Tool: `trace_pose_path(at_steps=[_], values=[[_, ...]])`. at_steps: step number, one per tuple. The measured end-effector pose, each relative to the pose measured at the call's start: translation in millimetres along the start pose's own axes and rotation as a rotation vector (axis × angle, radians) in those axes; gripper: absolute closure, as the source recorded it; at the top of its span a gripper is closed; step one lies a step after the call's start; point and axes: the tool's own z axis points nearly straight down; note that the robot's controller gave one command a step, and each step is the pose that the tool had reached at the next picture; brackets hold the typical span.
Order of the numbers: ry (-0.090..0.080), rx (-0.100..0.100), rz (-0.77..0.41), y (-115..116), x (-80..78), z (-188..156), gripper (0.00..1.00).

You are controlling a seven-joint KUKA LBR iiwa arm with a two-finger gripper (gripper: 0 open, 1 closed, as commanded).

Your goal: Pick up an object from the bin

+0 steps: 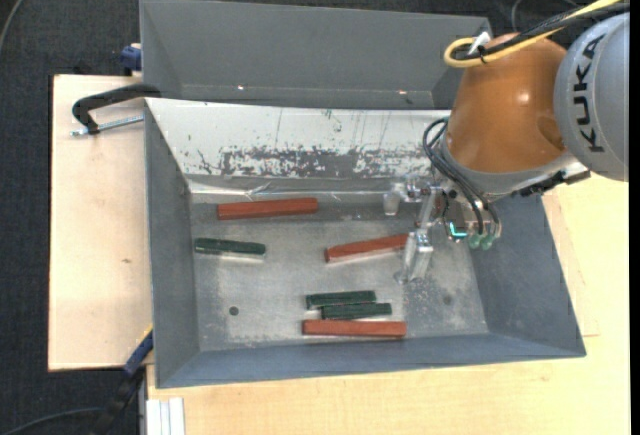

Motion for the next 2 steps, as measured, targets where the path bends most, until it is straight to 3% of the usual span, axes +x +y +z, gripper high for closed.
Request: trace_pose_path(at_steps=[1,2], values=[[-0.002,0.001,-0.456,22.2,-13.5,112.6,0.00],[-0.012,0.002,-0.454,22.1,-16.4,108.5,1.00]])
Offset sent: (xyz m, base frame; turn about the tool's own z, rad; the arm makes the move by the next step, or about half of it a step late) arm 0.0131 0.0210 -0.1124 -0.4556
